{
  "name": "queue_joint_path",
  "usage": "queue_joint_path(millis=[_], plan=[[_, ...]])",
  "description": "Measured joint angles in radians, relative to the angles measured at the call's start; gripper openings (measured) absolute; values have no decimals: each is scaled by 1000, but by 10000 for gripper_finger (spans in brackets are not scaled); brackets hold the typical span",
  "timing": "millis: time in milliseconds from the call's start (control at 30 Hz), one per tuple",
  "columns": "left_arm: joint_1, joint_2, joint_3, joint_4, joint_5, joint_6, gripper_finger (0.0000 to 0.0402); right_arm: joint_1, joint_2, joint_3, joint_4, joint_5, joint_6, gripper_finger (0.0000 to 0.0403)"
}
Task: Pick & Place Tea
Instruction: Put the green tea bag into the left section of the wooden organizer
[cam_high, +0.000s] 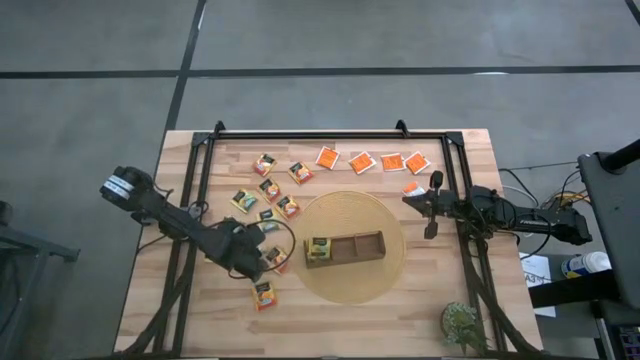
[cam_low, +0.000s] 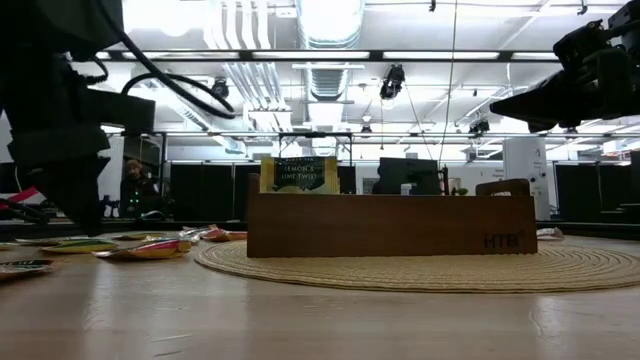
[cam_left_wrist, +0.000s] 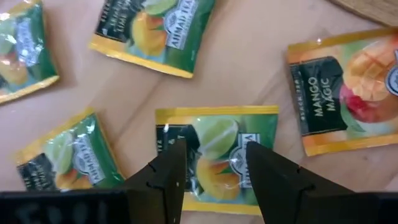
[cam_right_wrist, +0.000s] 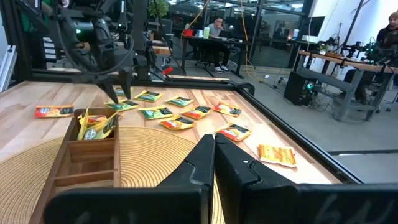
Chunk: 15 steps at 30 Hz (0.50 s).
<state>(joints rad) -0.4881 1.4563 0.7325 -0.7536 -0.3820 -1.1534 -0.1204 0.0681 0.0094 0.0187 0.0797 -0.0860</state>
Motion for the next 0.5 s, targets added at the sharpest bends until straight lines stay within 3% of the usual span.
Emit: queue_joint_path(millis=[500], plan=[[0,-2,-15,108,94,87,161,0,0,0,0,0,0,8]])
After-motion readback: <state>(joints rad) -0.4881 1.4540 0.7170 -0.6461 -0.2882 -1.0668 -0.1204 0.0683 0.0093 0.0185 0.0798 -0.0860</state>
